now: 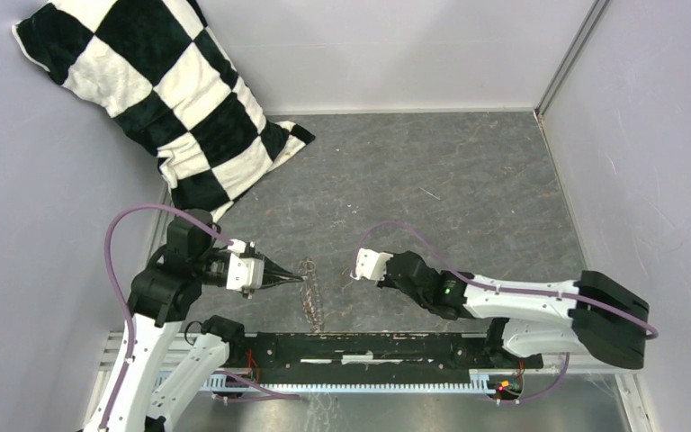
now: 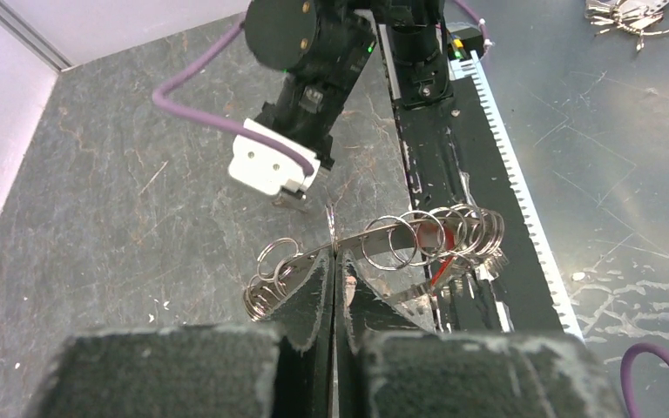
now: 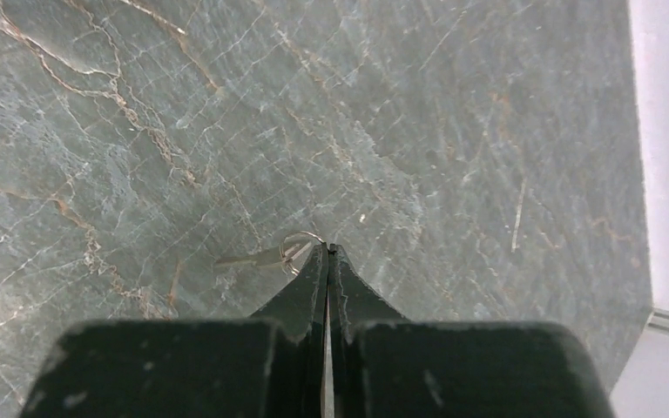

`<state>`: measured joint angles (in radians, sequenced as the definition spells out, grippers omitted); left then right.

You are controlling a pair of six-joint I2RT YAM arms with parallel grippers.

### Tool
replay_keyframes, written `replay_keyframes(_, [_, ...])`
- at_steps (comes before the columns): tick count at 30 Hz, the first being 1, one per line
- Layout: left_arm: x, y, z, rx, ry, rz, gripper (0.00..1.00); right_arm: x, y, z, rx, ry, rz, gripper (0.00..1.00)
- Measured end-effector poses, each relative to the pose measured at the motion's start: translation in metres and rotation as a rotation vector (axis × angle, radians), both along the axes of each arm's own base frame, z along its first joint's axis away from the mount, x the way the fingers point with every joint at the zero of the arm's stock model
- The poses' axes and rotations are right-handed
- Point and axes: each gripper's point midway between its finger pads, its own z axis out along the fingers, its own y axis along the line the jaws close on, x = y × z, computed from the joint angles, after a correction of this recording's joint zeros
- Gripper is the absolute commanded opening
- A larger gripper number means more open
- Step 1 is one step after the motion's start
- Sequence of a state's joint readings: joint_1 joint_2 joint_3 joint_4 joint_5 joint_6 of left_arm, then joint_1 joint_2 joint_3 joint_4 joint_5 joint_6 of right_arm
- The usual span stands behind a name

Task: Put the keys on the keyring
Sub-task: Place the key at the center of the board.

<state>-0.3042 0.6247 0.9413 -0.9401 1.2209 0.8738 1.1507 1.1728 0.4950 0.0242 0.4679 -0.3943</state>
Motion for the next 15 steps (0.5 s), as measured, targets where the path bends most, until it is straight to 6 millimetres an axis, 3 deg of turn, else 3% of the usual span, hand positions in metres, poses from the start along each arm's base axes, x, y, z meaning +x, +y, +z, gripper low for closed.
replay_keyframes(7, [-0.008,0.002,0.009,-0.017,-0.048,-0.003,0.02,0.011,0.011,-0.031,-0.006,0.094,0.013,0.00])
replay_keyframes(15, [-0.012,0.003,0.015,-0.030,-0.074,-0.009,0.02,0.026,0.035,-0.034,0.068,0.185,0.020,0.00])
